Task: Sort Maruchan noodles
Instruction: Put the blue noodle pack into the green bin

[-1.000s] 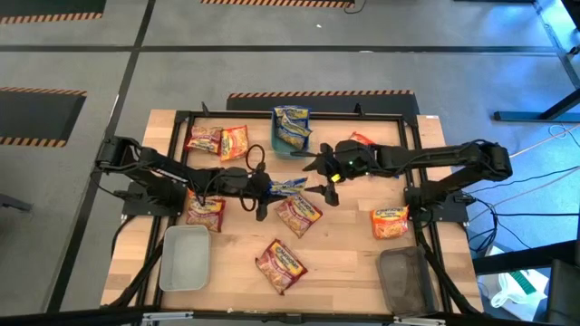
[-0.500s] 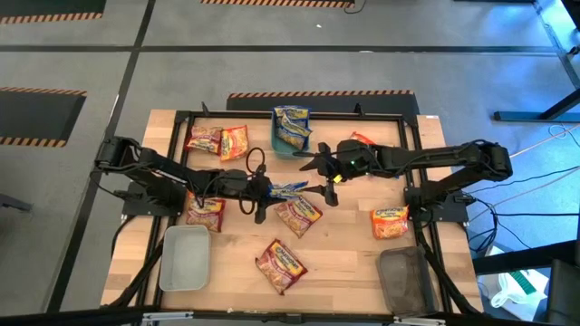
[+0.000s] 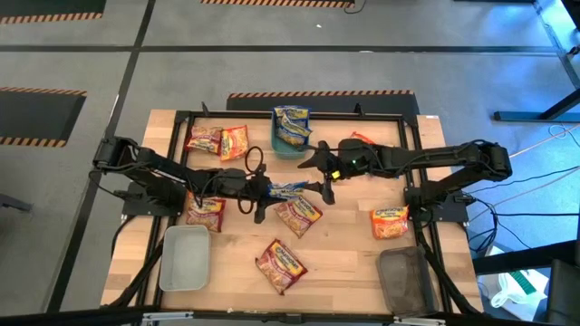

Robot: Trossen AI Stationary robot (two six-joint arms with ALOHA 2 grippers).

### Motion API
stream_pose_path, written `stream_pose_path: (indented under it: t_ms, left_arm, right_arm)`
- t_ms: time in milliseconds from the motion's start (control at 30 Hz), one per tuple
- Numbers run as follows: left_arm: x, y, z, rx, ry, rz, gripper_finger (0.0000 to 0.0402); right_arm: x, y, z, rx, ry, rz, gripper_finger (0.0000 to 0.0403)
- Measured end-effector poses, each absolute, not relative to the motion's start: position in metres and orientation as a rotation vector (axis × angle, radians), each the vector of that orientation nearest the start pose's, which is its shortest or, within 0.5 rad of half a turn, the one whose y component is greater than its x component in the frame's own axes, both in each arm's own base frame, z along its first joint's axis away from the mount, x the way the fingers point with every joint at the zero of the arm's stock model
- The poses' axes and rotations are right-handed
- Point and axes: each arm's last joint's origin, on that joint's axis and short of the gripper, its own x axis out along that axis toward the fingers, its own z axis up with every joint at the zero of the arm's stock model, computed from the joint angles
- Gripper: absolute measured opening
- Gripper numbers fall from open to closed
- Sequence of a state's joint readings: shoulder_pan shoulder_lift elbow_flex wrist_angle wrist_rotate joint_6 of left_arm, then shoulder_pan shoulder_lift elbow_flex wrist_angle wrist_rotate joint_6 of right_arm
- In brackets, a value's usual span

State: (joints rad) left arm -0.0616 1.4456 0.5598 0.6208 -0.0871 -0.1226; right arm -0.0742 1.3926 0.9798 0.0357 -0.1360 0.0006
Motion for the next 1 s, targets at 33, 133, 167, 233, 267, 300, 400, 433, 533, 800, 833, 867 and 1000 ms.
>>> stream_pose_path:
  t_ms: [33,133,167,233,267,300,400,433,533,800,833,867,1000]
  left_arm:
    - [0.281,-0.015,0.188,-0.102,0.262,0.042,0.0099]
    - [0.281,-0.015,0.188,-0.101,0.262,0.041,0.0099]
    - [0.281,-0.015,0.188,-0.101,0.262,0.042,0.0099]
    - [0.281,-0.015,0.188,-0.101,0.262,0.042,0.0099]
    - [0.281,-0.015,0.188,-0.101,0.262,0.046,0.0099]
    - [0.281,-0.014,0.188,-0.099,0.261,0.052,0.0099]
    - [0.281,-0.014,0.189,-0.096,0.259,0.067,0.0098]
    - [0.281,-0.014,0.189,-0.096,0.258,0.067,0.0098]
    - [0.281,-0.014,0.189,-0.096,0.258,0.067,0.0098]
    - [0.281,-0.014,0.188,-0.095,0.26,0.067,0.0098]
    - [0.281,-0.014,0.188,-0.095,0.263,0.067,0.0098]
    - [0.281,-0.014,0.188,-0.094,0.267,0.068,0.0098]
    - [0.281,-0.014,0.187,-0.094,0.276,0.068,0.0098]
  right_arm:
    - [0.311,-0.019,0.285,0.052,0.365,0.054,0.0307]
    - [0.311,-0.019,0.286,0.086,0.361,0.033,0.0337]
    - [0.311,-0.019,0.286,0.089,0.363,0.036,0.0346]
    - [0.314,-0.018,0.284,0.093,0.362,0.07,0.0361]
    - [0.315,-0.018,0.282,0.097,0.368,0.09,0.0368]
    - [0.317,-0.018,0.278,0.1,0.377,0.103,0.0372]
    - [0.326,-0.018,0.266,0.107,0.401,0.118,0.0379]
    - [0.33,-0.018,0.261,0.107,0.404,0.119,0.038]
    - [0.338,-0.018,0.249,0.114,0.42,0.117,0.038]
    - [0.354,-0.019,0.231,0.155,0.443,0.118,0.0377]
    - [0.357,-0.019,0.23,0.161,0.446,0.124,0.0372]
    - [0.36,-0.019,0.23,0.165,0.454,0.133,0.0365]
    - [0.372,-0.02,0.235,0.158,0.502,0.145,0.0333]
